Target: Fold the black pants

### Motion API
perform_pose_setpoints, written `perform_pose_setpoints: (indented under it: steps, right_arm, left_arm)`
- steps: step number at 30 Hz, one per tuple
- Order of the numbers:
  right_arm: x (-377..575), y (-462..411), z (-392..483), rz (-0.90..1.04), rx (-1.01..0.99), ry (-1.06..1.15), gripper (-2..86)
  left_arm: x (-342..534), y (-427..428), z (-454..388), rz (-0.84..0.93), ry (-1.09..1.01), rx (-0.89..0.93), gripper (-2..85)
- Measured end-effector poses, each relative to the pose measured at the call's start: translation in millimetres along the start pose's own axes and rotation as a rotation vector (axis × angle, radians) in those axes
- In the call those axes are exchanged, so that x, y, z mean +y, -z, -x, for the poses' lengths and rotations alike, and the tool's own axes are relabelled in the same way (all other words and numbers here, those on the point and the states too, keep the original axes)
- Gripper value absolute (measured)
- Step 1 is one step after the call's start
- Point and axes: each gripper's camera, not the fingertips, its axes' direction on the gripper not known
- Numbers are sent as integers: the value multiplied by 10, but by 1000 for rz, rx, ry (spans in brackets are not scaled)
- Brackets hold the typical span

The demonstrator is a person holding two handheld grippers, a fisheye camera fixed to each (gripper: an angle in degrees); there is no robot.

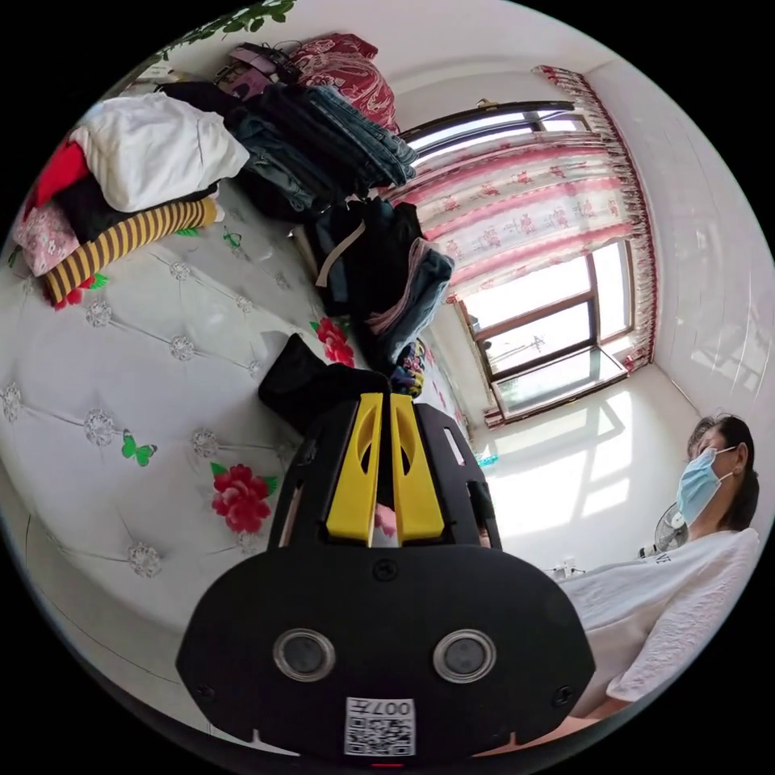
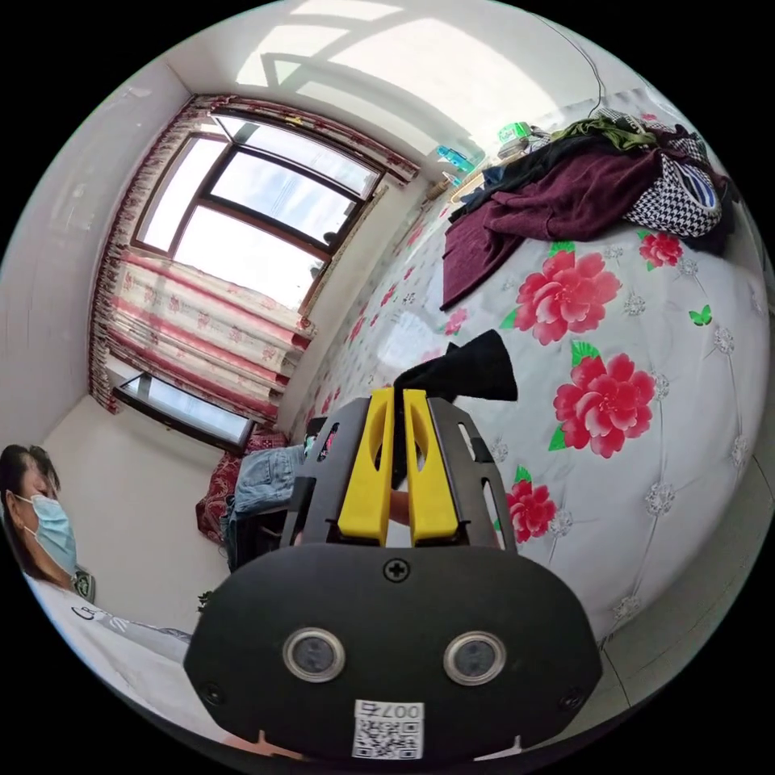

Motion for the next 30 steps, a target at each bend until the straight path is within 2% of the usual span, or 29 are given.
perform_pose_setpoints:
  steps: [6,11,13,15,18,22,25,27,30]
  right_arm:
    - [-303,-601,411,76,89,114,2]
    - [-880,-1922,647,196,286,175,14]
    - [-1023,-2537,682,254,364,168,28]
    - [-1053,-2824,747,291,385,196,38]
    - [-979,-2974,740,262,458,264,54]
    - [-800,-3102,302,311,594,236,77]
    - [-729,-3263,60,338,550,162,82]
    - [-671,-3428,43,356,501,156,77]
    - [-556,-3631,106,360,613,195,48]
  left_arm:
    - [-503,-706,-99,101,-86,-71,-6]
    - [-1048,-1866,65,191,-37,-294,14]
    - [-1161,-2345,185,199,31,-432,32]
    - [-1187,-2524,133,170,14,-479,36]
    - [-1071,-2678,-54,163,-112,-523,44]
    - [-546,-2912,-169,251,-320,-665,61]
    - [-183,-3226,-27,372,-382,-806,63]
    - [14,-3374,22,374,-455,-844,54]
    - [307,-3569,-55,403,-651,-929,16]
